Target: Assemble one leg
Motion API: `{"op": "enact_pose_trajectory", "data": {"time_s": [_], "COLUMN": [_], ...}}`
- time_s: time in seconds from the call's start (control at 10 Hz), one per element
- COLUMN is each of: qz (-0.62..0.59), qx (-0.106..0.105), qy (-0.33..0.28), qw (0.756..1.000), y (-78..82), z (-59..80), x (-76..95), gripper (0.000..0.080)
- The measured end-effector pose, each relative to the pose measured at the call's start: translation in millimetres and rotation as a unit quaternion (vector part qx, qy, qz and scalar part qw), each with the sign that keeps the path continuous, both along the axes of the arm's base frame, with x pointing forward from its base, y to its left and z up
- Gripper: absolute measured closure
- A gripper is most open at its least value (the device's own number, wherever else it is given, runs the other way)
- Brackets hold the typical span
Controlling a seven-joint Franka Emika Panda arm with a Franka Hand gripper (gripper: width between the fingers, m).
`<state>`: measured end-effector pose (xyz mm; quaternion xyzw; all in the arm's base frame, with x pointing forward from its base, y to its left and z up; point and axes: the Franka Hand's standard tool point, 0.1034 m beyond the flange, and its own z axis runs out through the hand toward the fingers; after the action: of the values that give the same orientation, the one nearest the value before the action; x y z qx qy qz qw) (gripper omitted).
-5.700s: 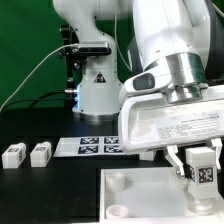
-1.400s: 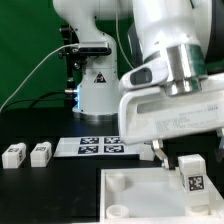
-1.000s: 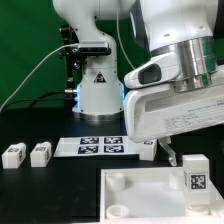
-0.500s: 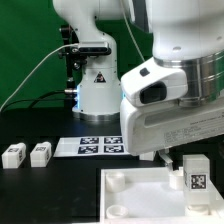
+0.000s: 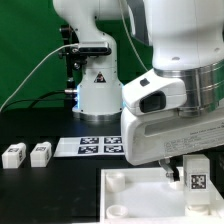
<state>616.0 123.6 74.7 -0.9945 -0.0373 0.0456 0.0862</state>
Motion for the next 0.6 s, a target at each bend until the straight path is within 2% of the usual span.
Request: {"op": "enact_pose_trajectory", "data": {"time_s": [0.1,0.2,0.3,0.6], "qz": [-0.008,-0.020,-0.050,-0.197], "qx": [0.000,-0.003,-0.007,-0.020], "qy": [0.001,0.003,0.008,0.033], "qw": [1.000,1.000,0.999,0.980], "y": [-0.2,-1.5,-5.6,-3.9], "z": [-0.2,-0.4,-1.3,-1.3], "x": [0.0,0.1,0.1,0.0], "gripper": [0.0275,0.0414,0.0492,0.0502]}}
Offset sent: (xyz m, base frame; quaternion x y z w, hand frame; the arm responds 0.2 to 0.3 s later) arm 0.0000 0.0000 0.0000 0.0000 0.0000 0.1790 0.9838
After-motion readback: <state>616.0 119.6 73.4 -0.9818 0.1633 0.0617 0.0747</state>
